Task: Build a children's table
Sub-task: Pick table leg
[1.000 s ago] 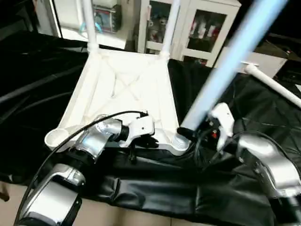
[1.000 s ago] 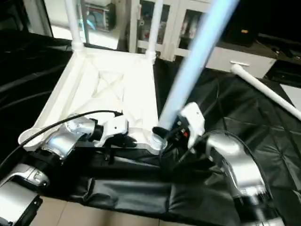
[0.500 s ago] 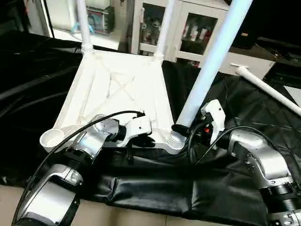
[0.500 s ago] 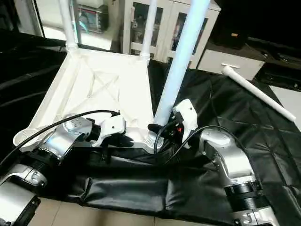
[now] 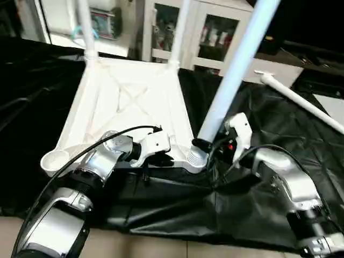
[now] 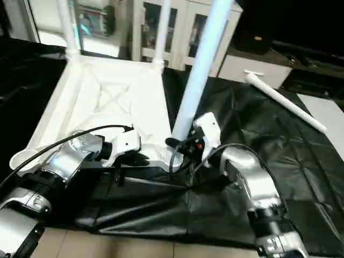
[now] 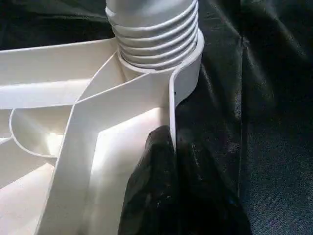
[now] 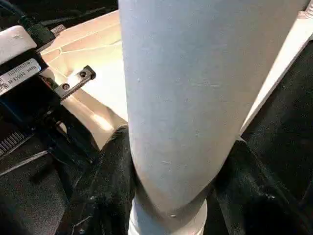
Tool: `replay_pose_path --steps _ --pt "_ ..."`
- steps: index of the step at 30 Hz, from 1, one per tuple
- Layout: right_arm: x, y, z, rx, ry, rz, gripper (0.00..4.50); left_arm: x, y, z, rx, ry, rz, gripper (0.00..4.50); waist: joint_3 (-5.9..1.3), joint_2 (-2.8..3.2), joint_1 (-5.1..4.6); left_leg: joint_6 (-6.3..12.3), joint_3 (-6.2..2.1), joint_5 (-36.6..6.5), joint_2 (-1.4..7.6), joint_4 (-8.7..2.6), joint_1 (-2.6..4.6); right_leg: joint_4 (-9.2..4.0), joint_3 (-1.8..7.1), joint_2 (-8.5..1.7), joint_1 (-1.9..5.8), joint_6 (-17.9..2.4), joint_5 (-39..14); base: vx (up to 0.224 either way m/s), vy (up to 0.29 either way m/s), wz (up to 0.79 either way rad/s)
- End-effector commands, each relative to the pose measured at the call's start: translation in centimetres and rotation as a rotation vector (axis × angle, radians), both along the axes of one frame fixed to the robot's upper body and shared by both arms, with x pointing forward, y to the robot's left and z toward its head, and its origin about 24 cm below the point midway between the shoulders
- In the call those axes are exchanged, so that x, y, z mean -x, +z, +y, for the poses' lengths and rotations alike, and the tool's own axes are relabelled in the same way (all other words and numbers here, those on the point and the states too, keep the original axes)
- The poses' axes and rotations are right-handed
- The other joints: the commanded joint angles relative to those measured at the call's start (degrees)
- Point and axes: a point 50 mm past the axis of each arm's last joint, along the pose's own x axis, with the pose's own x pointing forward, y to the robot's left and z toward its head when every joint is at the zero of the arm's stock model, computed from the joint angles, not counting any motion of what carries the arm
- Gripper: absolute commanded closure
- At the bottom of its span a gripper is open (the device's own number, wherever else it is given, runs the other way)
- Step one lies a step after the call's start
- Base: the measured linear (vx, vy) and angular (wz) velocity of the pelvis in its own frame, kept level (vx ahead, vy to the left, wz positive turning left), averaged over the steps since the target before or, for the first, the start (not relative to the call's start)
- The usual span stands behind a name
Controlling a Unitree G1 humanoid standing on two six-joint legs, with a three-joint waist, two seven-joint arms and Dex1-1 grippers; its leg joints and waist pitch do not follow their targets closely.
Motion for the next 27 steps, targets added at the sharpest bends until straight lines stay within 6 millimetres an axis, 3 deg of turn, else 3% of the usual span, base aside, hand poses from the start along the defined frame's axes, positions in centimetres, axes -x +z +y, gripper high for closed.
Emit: replay_pose_path --steps 1,7,12,13,14,17,18,20,22,25,27 --pt "1.3 -6.0 -4.1 0.218 -0.204 0.272 2.67 1.4 -1.5 -1.0 -0.012 -0.093 0.078 4.5 -0.02 1.82 -0.23 -2.55 -1.65 -37.7 2.11 -5.92 0.05 -4.28 0.69 -2.15 -0.26 -5.2 -31.9 0.0 0.0 0.0" --pt "0.7 -5.1 -4.2 0.239 -0.137 0.281 2.67 1.4 -1.5 -1.0 -0.016 -0.097 0.084 4.5 -0.04 1.81 0.2 -2.03 -0.83 -33.5 2.24 -5.65 0.21 -3.93 0.86 -2.44 -0.06 -8.0 -26.6 0.0 0.0 0.0" --pt "1.2 -5.9 -4.1 0.254 -0.137 0.278 2.67 1.5 -1.6 -0.9 -0.014 -0.091 0.082 4.5 -0.25 1.46 1.83 -0.78 0.65 -24.8 2.38 -5.09 0.42 -3.01 1.68 -2.18 0.03 -10.0 -19.1 0.011 -0.005 0.03" --pt "1.3 -6.0 -4.1 0.256 -0.139 0.276 2.67 1.5 -1.6 -0.9 -0.014 -0.09 0.082 4.5 -0.25 1.46 1.83 -0.78 0.65 -24.8 2.38 -5.09 0.42 -3.01 1.68 -2.18 0.03 -10.0 -19.1 0.048 -0.029 0.19" --pt "1.4 -6.2 -4.1 0.253 -0.143 0.277 2.67 1.5 -1.6 -0.8 -0.014 -0.089 0.082 4.5 -0.35 1.37 2.15 -0.47 1.33 -23.3 2.43 -4.81 0.87 -2.81 1.95 -1.91 -0.2 -10.6 -17.3 0.048 -0.029 0.19" --pt "1.6 -6.3 -4.2 0.234 -0.17 0.274 2.67 1.5 -1.6 -0.8 -0.015 -0.087 0.081 4.5 -0.68 1.28 2.63 -0.01 1.7 -18.2 2.43 -4.57 0.36 -1.85 2.12 -1.64 0.54 -11.1 -12.1 0.065 -0.013 0.11" --pt "1.7 -6.4 -4.3 0.226 -0.182 0.273 2.67 1.5 -1.6 -0.8 -0.015 -0.086 0.081 4.5 -0.79 1.52 3.17 0.11 2.02 -14.7 2.42 -4.45 0.38 -1.35 2.06 -1.52 0.73 -11.5 -7.9 0.061 -0.004 0.03" --pt "1.8 -6.4 -4.6 0.209 -0.209 0.264 2.67 1.5 -1.6 -0.8 -0.013 -0.085 0.08 4.5 -0.8 1.33 3.39 0.25 2.41 -13.6 2.41 -4.31 0.31 -1.02 1.93 -1.44 1.01 -11.8 -6.0 0.0 0.0 0.0" --pt "2.0 -6.4 -4.8 0.194 -0.226 0.257 2.67 1.5 -1.6 -0.8 -0.012 -0.085 0.079 4.5 -0.72 1.44 3.58 0.1 2.44 -14.9 2.44 -4.46 0.22 -1.31 2.02 -1.66 1.09 -11.2 -9.0 0.0 0.0 0.0" --pt "2.3 -6.2 -4.9 0.154 -0.245 0.238 2.67 1.6 -1.6 -0.8 -0.01 -0.085 0.078 4.5 -0.58 1.59 3.65 -1.04 2.13 -20.1 2.63 -4.8 0.48 -2.23 2.17 -1.89 0.57 -8.8 -17.6 0.0 0.0 0.0" --pt "2.4 -5.8 -4.9 0.121 -0.254 0.218 2.67 1.6 -1.6 -0.8 -0.01 -0.083 0.076 4.5 -0.83 1.87 3.73 -1.19 2.01 -19.6 2.64 -4.83 0.39 -2.08 2.17 -1.84 0.73 -8.6 -16.7 0.0 0.0 0.0"
